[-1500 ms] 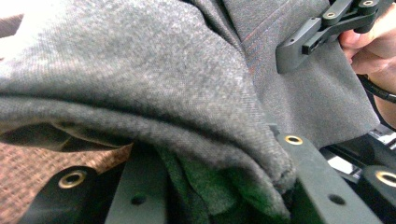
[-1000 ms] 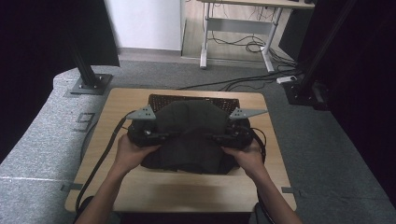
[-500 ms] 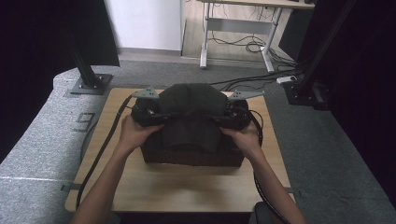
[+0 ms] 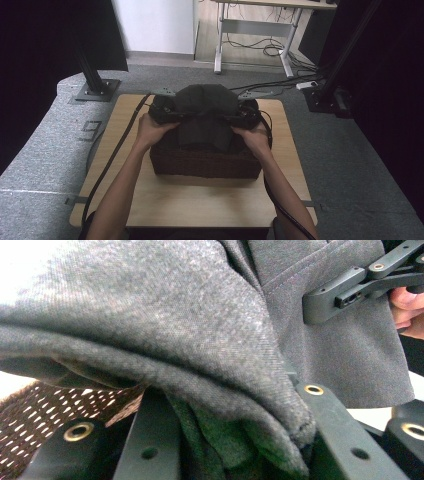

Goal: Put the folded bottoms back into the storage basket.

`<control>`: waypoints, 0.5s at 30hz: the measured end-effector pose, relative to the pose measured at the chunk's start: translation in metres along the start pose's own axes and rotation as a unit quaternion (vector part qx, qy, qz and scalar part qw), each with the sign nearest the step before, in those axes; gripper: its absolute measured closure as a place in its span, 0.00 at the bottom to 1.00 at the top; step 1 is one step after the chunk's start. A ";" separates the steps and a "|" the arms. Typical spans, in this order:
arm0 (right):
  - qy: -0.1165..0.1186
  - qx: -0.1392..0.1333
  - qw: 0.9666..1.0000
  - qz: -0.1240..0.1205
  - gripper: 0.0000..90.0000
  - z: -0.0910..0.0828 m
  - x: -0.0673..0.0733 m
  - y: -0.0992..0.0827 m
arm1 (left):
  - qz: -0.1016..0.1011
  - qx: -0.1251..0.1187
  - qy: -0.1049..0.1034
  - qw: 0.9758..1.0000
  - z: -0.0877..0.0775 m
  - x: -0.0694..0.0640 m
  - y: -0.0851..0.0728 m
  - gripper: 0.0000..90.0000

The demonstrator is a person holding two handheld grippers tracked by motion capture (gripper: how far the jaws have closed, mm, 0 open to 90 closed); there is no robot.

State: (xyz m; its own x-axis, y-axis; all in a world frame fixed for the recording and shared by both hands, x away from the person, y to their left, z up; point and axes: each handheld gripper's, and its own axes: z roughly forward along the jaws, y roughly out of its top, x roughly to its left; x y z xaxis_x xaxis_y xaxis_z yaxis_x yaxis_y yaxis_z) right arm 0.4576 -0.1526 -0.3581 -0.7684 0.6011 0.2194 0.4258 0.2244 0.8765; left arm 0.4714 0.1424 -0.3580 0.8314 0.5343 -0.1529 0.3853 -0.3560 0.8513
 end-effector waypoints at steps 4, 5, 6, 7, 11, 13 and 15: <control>-0.011 0.009 1.000 0.009 0.69 0.017 -0.014 -0.009 | -0.007 0.009 0.007 1.000 0.012 0.010 -0.007 0.76; -0.011 0.009 1.000 0.009 0.69 0.017 -0.014 -0.009 | -0.009 0.011 0.008 1.000 0.015 0.012 -0.009 0.76; -0.012 0.011 1.000 0.009 0.69 0.020 -0.016 -0.011 | -0.011 0.014 0.010 1.000 0.018 0.014 -0.012 0.76; -0.014 0.014 1.000 0.013 0.69 0.024 -0.019 -0.014 | -0.015 0.016 0.011 1.000 0.021 0.016 -0.014 0.76; -0.019 0.026 0.999 0.022 0.69 0.034 -0.027 -0.023 | -0.026 0.030 0.014 0.999 0.033 0.022 -0.023 0.76; -0.021 0.034 0.999 0.026 0.69 0.038 -0.031 -0.028 | -0.029 0.038 0.013 0.999 0.038 0.023 -0.027 0.76; -0.019 0.048 0.998 0.034 0.69 0.041 -0.033 -0.036 | -0.032 0.049 0.010 0.998 0.042 0.023 -0.032 0.76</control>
State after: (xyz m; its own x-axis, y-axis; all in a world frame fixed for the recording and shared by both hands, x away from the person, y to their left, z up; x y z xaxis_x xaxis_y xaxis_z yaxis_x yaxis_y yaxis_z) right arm 0.4872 -0.1488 -0.4143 -0.7183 0.6462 0.2577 0.5211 0.2542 0.8148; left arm 0.4952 0.1344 -0.4095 0.7965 0.5725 -0.1943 0.4752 -0.3941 0.7867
